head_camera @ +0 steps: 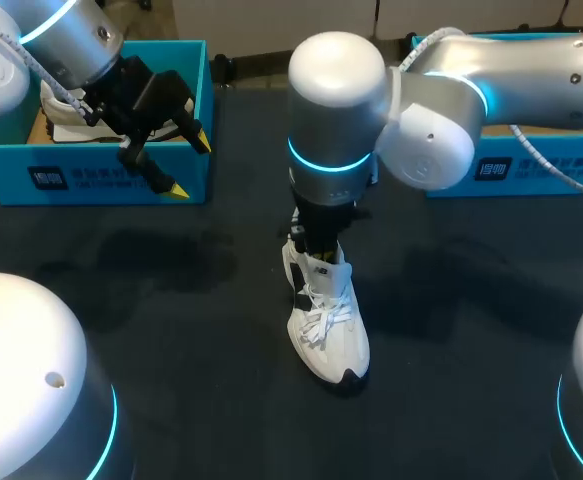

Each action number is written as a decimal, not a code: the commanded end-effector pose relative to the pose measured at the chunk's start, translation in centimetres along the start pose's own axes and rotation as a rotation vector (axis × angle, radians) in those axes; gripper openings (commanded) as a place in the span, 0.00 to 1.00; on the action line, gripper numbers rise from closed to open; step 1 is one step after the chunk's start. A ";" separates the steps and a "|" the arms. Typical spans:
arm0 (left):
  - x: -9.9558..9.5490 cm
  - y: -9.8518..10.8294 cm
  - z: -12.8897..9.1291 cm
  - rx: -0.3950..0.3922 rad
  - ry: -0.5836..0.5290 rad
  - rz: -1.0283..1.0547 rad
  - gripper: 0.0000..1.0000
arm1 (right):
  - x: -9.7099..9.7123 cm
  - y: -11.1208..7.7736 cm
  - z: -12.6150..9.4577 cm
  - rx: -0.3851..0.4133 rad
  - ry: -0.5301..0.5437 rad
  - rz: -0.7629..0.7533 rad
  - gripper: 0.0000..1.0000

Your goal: Take the shoe out of the shoebox, open the shoe tongue, remove and reinsert the insole, then place the shoe into the shoebox

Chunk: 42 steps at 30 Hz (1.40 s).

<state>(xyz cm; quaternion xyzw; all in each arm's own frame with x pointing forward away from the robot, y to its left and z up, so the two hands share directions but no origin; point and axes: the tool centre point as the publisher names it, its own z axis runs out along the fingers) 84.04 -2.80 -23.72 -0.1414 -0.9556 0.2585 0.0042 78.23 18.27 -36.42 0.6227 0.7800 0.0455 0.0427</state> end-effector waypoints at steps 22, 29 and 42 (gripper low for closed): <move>0.1 0.0 0.0 -0.002 -0.001 0.000 1.00 | -0.5 2.0 0.4 -0.089 -0.123 -0.048 0.00; 0.1 0.0 0.0 -0.002 -0.001 0.000 1.00 | -1.1 3.3 2.2 -0.128 -0.203 -0.080 0.00; 0.1 0.0 0.0 -0.002 -0.001 0.000 1.00 | -1.4 3.2 5.5 -0.101 -0.142 -0.064 0.00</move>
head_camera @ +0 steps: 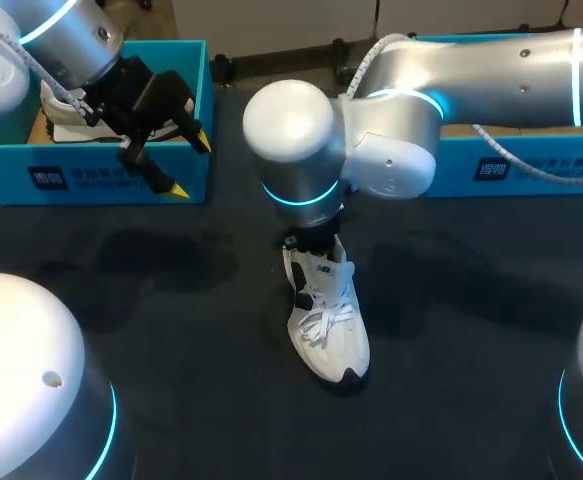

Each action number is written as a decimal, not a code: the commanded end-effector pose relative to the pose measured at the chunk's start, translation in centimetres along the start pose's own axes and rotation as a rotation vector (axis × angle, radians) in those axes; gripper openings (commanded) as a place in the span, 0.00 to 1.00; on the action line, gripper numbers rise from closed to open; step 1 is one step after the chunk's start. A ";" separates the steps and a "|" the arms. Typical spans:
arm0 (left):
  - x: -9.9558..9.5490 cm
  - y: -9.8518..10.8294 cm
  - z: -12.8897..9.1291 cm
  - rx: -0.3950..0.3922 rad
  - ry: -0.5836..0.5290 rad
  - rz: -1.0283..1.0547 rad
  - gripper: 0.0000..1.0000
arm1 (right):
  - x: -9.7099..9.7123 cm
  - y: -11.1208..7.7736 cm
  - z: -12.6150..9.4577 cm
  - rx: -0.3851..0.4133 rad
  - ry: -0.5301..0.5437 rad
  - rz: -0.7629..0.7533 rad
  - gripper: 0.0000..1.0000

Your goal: Take the shoe out of the shoebox, open the shoe tongue, remove and reinsert the insole, then place the shoe into the shoebox

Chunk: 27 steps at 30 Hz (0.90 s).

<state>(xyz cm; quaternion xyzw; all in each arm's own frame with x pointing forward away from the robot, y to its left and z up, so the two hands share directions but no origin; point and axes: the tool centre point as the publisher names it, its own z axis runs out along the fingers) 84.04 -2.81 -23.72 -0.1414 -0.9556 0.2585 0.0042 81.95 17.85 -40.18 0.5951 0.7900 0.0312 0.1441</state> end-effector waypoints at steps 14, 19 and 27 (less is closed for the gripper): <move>0.1 0.0 0.0 -0.002 -0.001 0.000 1.00 | 1.8 0.4 1.5 -0.002 0.171 -0.019 0.00; 0.1 0.0 0.0 -0.002 -0.001 0.000 1.00 | 2.6 0.9 1.4 -0.007 0.202 -0.044 0.00; 0.1 0.0 0.0 -0.002 -0.001 0.000 1.00 | 2.7 1.0 0.1 0.051 0.227 -0.056 0.00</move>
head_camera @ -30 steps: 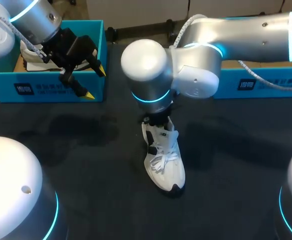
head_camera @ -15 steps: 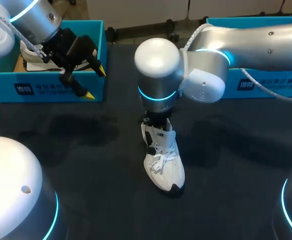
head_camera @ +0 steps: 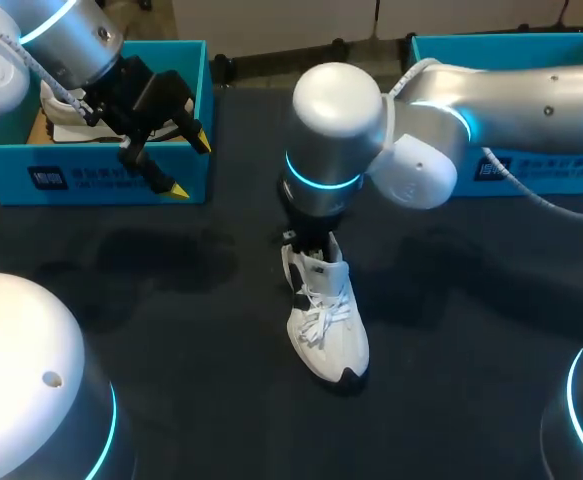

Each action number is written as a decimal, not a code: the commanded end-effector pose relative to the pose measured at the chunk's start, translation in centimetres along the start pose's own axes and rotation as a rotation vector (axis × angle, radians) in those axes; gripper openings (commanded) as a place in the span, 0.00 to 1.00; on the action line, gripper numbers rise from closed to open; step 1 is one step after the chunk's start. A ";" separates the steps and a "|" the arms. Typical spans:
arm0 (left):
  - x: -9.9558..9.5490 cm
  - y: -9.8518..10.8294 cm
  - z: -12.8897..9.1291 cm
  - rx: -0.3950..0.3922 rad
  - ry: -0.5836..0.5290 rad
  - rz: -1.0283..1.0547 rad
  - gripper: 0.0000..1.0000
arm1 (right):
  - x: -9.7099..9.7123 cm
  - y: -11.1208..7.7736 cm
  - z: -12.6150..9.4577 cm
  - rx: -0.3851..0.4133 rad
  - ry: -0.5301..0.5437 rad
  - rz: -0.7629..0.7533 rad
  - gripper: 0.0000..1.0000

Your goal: Take the shoe out of the shoebox, open the shoe tongue, remove and reinsert the insole, then place the shoe into the shoebox

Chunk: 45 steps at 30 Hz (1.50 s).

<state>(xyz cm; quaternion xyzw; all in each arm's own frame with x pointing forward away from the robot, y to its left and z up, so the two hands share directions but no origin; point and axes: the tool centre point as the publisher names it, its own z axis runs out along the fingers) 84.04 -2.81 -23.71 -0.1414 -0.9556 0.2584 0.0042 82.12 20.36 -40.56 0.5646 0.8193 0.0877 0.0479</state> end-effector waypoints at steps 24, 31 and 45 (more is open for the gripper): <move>0.1 0.0 0.0 -0.002 -0.001 0.000 1.00 | 0.2 -3.2 -7.5 0.255 0.033 0.147 0.00; 0.1 0.0 0.0 -0.002 -0.001 0.000 1.00 | 0.8 -4.4 -8.3 0.340 0.049 0.170 0.00; 0.1 0.0 0.0 -0.002 -0.001 0.000 1.00 | 1.1 -5.7 -7.8 0.379 0.034 0.224 0.65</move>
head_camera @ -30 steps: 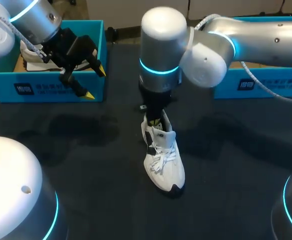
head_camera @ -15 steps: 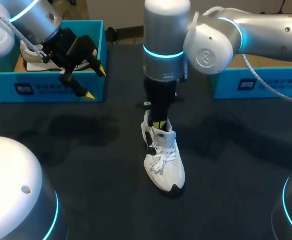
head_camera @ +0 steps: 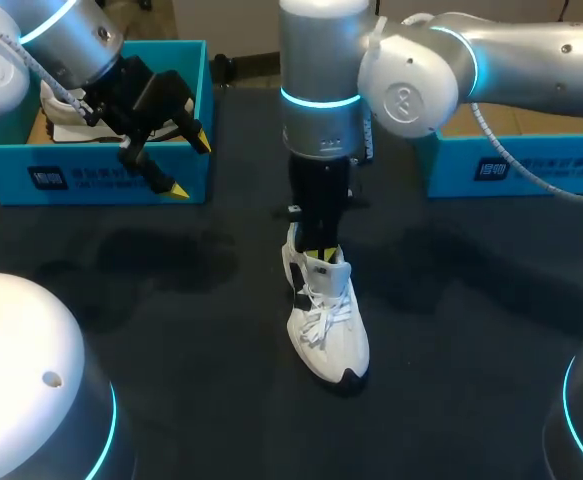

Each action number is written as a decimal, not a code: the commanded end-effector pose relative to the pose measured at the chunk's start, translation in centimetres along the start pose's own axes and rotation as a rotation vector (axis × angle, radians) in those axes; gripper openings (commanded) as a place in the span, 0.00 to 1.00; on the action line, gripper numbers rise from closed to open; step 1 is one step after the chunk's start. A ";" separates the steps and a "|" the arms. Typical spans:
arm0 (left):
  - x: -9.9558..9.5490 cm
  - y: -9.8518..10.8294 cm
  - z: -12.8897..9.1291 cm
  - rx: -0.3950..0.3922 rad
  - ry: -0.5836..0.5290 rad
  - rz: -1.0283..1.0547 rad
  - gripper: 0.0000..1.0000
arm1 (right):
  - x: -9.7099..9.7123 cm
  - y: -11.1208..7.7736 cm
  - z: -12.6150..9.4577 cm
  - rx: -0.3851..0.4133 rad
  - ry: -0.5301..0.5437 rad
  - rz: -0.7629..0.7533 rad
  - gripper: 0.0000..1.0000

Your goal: Take the shoe out of the shoebox, open the shoe tongue, remove and reinsert the insole, then place the shoe into the shoebox

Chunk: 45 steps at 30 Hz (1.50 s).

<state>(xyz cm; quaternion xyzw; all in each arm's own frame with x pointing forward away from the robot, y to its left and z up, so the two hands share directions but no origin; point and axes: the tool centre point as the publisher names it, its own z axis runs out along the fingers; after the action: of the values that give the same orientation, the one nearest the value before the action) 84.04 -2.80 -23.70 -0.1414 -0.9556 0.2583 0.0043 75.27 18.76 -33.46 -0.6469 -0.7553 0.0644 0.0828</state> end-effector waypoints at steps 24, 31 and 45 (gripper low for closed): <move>0.1 0.0 0.0 -0.002 -0.002 0.000 1.00 | -0.7 0.2 2.4 0.061 0.059 0.007 1.00; 0.1 0.0 0.0 -0.002 -0.002 0.000 1.00 | -0.2 -0.4 1.5 0.130 0.080 0.008 1.00; 0.1 0.0 0.0 -0.002 -0.002 0.000 1.00 | 0.1 -1.7 -0.1 0.147 0.035 0.052 1.00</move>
<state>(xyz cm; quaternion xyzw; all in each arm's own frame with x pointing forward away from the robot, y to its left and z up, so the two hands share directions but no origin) 84.04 -2.80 -23.70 -0.1414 -0.9557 0.2583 0.0042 74.04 18.37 -33.95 -0.6580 -0.7297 0.1085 0.1510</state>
